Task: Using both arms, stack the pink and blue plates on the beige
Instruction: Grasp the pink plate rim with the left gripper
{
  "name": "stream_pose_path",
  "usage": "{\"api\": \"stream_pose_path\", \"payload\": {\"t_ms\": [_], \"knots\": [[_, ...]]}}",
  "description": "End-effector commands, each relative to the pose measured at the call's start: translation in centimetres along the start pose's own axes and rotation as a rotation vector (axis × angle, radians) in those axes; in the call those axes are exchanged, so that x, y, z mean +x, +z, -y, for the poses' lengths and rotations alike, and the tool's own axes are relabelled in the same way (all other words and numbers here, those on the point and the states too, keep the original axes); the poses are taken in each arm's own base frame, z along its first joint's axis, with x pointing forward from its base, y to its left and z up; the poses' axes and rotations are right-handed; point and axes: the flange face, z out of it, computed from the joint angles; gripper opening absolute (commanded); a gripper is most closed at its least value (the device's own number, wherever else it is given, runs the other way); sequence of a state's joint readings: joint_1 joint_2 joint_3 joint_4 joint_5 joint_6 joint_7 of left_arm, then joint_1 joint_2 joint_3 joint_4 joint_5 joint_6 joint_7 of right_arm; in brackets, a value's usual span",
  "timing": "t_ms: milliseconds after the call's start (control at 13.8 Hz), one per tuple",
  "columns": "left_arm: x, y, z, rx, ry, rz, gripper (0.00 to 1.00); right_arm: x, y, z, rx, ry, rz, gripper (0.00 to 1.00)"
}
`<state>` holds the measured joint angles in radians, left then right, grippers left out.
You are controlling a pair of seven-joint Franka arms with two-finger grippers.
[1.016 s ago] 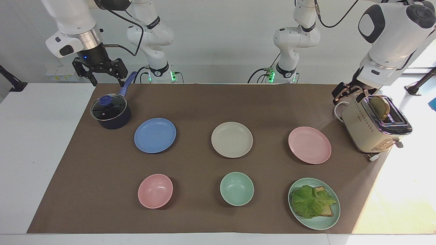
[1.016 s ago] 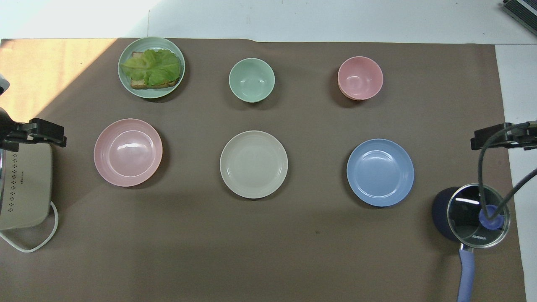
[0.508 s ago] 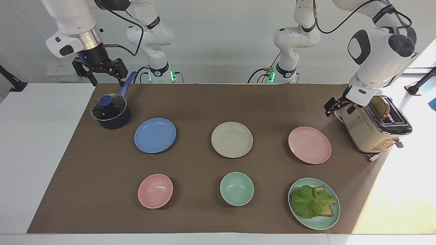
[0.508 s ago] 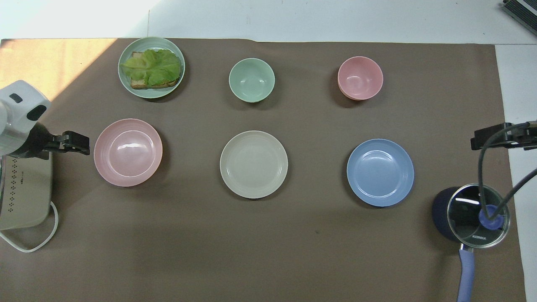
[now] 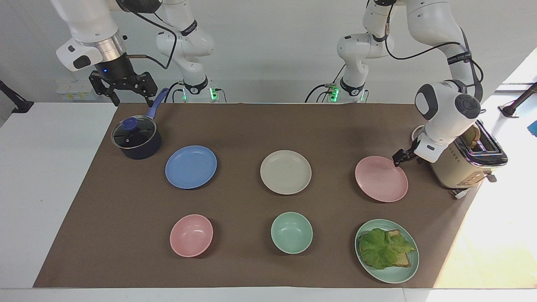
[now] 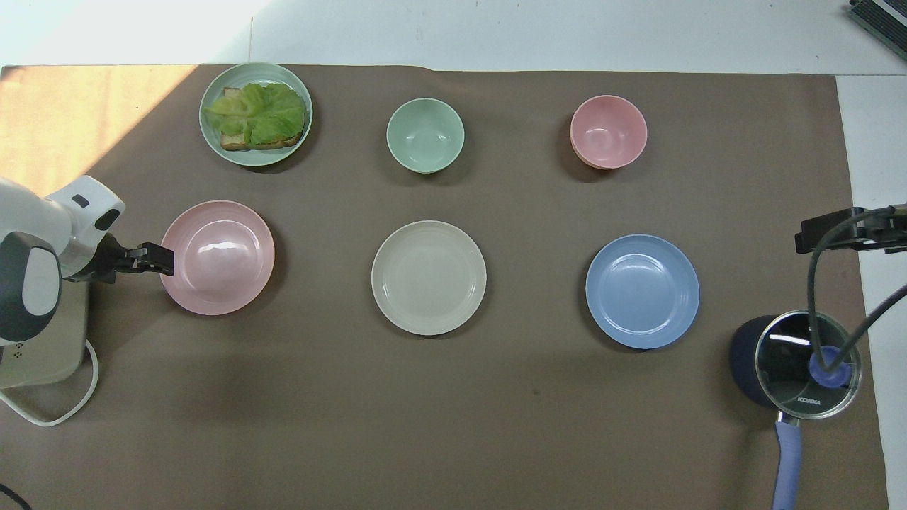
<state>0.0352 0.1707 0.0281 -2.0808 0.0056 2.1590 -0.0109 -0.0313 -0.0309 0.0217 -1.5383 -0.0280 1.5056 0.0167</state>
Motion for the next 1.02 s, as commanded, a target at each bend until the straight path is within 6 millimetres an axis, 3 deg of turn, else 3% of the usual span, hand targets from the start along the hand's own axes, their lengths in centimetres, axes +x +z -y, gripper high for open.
{"api": "stream_pose_path", "payload": {"t_ms": [0, 145, 218, 290, 363, 653, 798, 943], "knots": [[-0.3, 2.9, -0.6, -0.005, 0.006, 0.002, 1.00, -0.4, -0.1, -0.3, -0.011, 0.020, -0.004, 1.00], [-0.5, 3.5, -0.7, -0.004, 0.007, 0.018, 1.00, -0.4, -0.1, -0.3, -0.011, 0.020, -0.004, 1.00], [-0.6, 3.5, -0.4, -0.005, 0.004, 0.029, 0.80, -0.4, -0.1, -0.3, -0.011, 0.020, -0.004, 1.00], [-0.6, 3.3, -0.1, -0.005, 0.009, 0.058, 0.28, -0.4, -0.1, -0.3, -0.011, 0.020, -0.004, 1.00], [-0.4, 2.6, -0.1, -0.005, 0.011, 0.065, 0.00, -0.4, -0.1, -0.2, -0.009, 0.020, -0.003, 1.00], [-0.1, 1.5, 0.0, -0.006, 0.009, 0.078, 0.00, -0.5, -0.1, -0.2, -0.009, 0.020, -0.003, 1.00], [0.6, -0.3, 0.4, -0.007, 0.005, 0.096, 0.00, -0.5, -0.1, -0.2, -0.009, 0.020, -0.005, 1.00], [0.9, -0.4, 0.8, -0.021, -0.007, 0.107, 0.00, -0.5, -0.1, -0.2, -0.009, 0.020, -0.003, 1.00]]}}
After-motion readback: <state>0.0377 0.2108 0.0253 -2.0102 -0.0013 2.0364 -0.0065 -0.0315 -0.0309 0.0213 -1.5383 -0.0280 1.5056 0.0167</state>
